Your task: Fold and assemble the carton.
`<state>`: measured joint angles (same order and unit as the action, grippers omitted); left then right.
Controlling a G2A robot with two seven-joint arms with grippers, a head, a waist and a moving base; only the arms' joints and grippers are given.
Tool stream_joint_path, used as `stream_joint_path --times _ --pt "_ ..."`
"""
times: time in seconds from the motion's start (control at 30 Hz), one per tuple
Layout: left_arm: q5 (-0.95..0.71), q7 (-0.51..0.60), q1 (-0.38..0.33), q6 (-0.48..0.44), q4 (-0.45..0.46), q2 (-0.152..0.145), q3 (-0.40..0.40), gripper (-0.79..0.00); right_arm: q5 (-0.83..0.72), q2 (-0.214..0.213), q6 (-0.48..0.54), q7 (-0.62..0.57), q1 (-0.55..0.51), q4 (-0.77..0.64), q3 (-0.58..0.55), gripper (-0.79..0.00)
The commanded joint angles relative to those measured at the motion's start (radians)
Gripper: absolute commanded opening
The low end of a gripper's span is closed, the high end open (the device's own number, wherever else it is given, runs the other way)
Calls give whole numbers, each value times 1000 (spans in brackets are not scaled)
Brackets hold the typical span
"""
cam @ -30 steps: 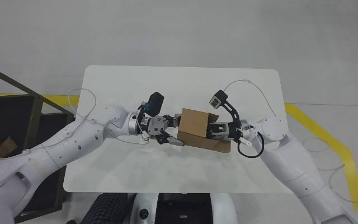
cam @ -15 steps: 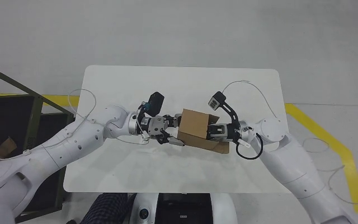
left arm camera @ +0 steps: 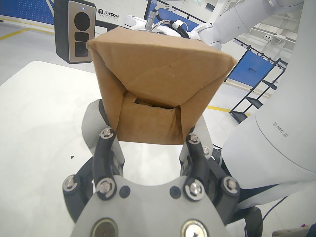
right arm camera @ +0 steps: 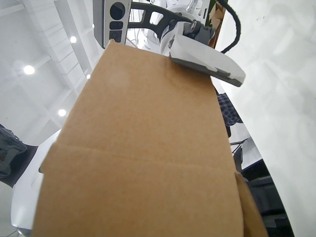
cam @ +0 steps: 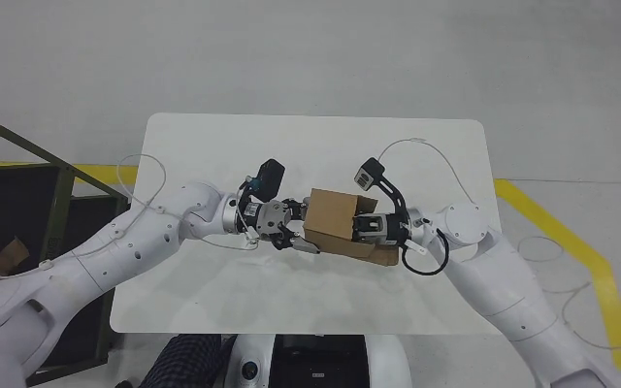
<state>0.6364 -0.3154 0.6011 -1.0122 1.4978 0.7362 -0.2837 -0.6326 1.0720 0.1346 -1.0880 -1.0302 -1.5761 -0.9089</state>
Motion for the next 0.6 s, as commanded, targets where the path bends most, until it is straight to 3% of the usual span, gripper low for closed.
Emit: stream_joint_path --times 0.0,0.33,0.57 --pt "-3 0 1 0 -3 0 -2 -339 1 -2 4 -2 -7 7 -12 -785" --pt "-7 -7 12 0 -8 -4 -19 -342 21 -25 0 13 -84 -25 -109 -785" --pt "-9 9 19 0 1 -2 -25 -332 33 -17 -18 21 -81 -46 -88 -785"
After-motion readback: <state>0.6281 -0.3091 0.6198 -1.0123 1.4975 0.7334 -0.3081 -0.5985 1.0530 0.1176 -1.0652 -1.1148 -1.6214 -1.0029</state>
